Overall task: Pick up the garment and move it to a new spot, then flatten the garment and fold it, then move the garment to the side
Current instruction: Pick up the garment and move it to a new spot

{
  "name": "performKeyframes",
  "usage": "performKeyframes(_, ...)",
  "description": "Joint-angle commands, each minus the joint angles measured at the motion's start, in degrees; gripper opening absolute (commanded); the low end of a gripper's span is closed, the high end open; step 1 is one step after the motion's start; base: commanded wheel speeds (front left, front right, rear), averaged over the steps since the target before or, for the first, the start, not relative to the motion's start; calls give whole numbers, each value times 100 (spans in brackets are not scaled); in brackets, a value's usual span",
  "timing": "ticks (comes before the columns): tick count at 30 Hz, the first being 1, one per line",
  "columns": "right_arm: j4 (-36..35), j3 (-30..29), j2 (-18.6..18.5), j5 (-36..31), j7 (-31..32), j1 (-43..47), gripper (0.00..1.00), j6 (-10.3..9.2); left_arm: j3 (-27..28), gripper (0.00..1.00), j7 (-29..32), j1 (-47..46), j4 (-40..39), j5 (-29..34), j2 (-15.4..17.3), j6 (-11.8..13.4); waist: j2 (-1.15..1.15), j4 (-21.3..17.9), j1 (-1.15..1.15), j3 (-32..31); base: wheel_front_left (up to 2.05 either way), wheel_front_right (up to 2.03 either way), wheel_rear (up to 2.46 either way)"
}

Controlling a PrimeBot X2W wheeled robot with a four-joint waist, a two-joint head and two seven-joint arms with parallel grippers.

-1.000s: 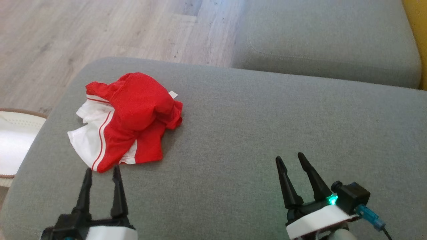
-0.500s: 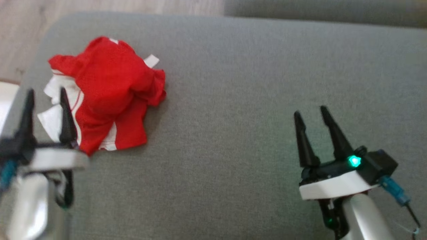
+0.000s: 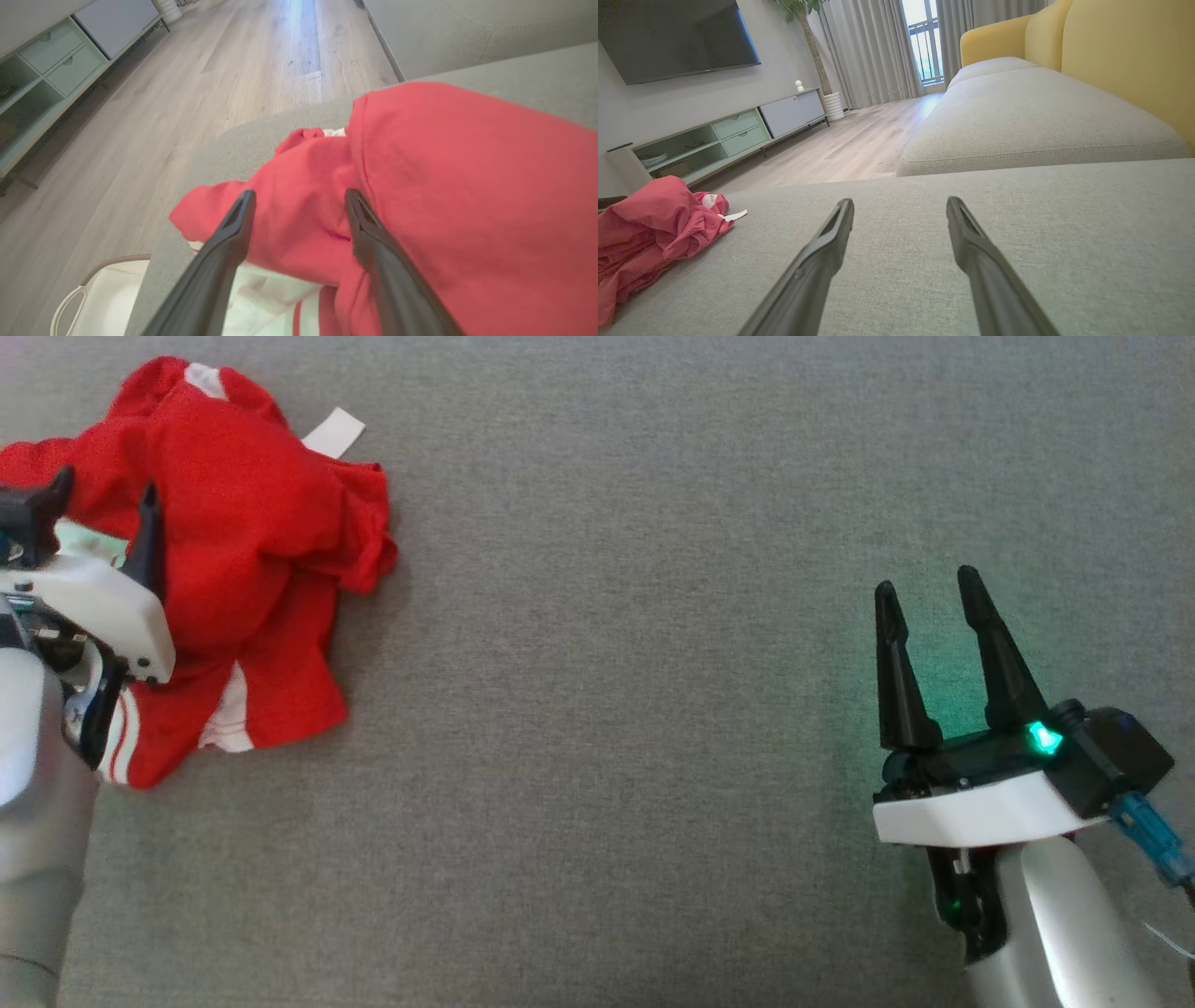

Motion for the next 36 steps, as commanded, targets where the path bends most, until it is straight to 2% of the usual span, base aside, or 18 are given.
performKeyframes(1,-227,126,-22,4,-62,-127,100,-4,5,100,92,-266,-16,-175,424,12,0,-77,-1,85,0,0,0)
performKeyframes(6,-274,128,-22,7,-62,-173,100,-4,-825,100,440,-569,472,-886,650,11,0,-156,-1,214,0,0,0)
performKeyframes(7,-275,125,-22,9,-62,-179,100,-4,-918,40,441,-608,523,-995,682,11,0,-165,-1,225,0,0,0)
performKeyframes(8,-276,118,-22,14,-62,-184,100,-4,-1001,0,412,-644,562,-1091,714,11,0,-171,-1,233,0,0,0)
performKeyframes(12,-284,81,-22,80,-62,-187,100,-4,-1195,0,57,-800,698,-1347,829,11,0,-171,-1,231,0,0,0)
performKeyframes(16,-224,76,-22,123,-62,-176,100,-4,-1211,0,-663,-1056,797,-1325,915,11,0,-157,-1,104,0,0,0)
performKeyframes(20,-150,48,-22,180,-62,-133,100,-4,-1086,0,-1492,-1337,752,-1285,852,133,0,-103,-1,-139,0,0,0)
performKeyframes(22,-111,51,-22,230,-62,-99,100,-4,-1050,0,-1703,-1441,628,-1242,807,194,0,-86,-1,-278,0,0,0)
performKeyframes(31,35,149,-22,475,-62,5,100,-4,-674,0,-1868,-1224,-913,-990,727,563,0,-203,-1,-835,0,0,0)
performKeyframes(36,61,209,-22,561,-62,36,100,-4,-702,0,-1869,-882,-1425,-881,743,645,0,-364,-1,-978,0,0,0)
